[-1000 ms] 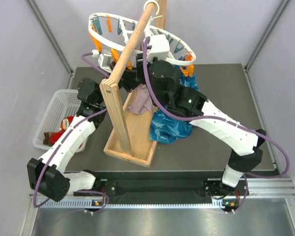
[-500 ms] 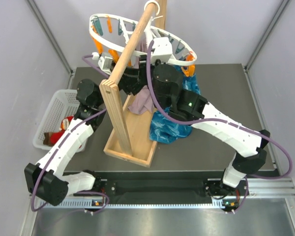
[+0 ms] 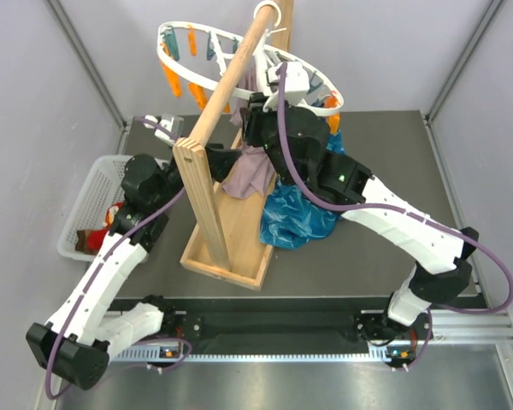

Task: Clip the socks to the hanger
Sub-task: Open the clamp at the hanger, then pick up the sock from the bin.

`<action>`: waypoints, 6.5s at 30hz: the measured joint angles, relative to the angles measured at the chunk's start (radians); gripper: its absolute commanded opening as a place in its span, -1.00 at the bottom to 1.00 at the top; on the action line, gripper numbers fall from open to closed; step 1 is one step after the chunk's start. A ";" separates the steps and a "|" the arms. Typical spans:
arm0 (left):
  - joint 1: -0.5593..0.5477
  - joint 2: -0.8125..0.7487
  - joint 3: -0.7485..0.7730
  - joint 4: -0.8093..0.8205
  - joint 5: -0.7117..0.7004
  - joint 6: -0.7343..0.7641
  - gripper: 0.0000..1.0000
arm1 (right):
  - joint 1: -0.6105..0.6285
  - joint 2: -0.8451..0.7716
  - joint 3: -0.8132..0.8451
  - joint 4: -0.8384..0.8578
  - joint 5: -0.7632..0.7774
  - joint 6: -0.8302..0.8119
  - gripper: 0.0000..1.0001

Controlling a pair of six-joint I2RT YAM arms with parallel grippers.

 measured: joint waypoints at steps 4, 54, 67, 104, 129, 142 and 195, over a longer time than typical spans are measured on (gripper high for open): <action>0.014 -0.055 -0.057 -0.021 0.007 -0.003 0.57 | -0.009 -0.019 -0.008 -0.029 -0.037 0.035 -1.00; -0.213 0.205 0.193 0.183 0.101 0.024 -0.89 | -0.053 -0.238 -0.222 -0.061 -0.185 0.194 -0.37; -0.224 0.191 0.202 0.123 0.037 0.146 -1.00 | -0.053 -0.128 -0.040 -0.243 -0.176 0.228 0.16; 0.055 -0.120 -0.010 -0.371 -0.274 0.132 -0.20 | -0.076 -0.114 -0.073 -0.182 -0.153 0.238 -1.00; 0.725 0.286 -0.034 -0.768 -0.439 -0.087 0.36 | -0.198 -0.279 -0.344 0.028 -0.407 0.230 -1.00; 0.725 0.693 0.040 -0.696 -0.373 -0.244 -0.23 | -0.201 -0.290 -0.372 0.054 -0.426 0.231 -1.00; 0.724 0.487 0.411 -0.531 -0.031 0.071 -0.50 | -0.201 -0.283 -0.370 0.057 -0.434 0.238 -1.00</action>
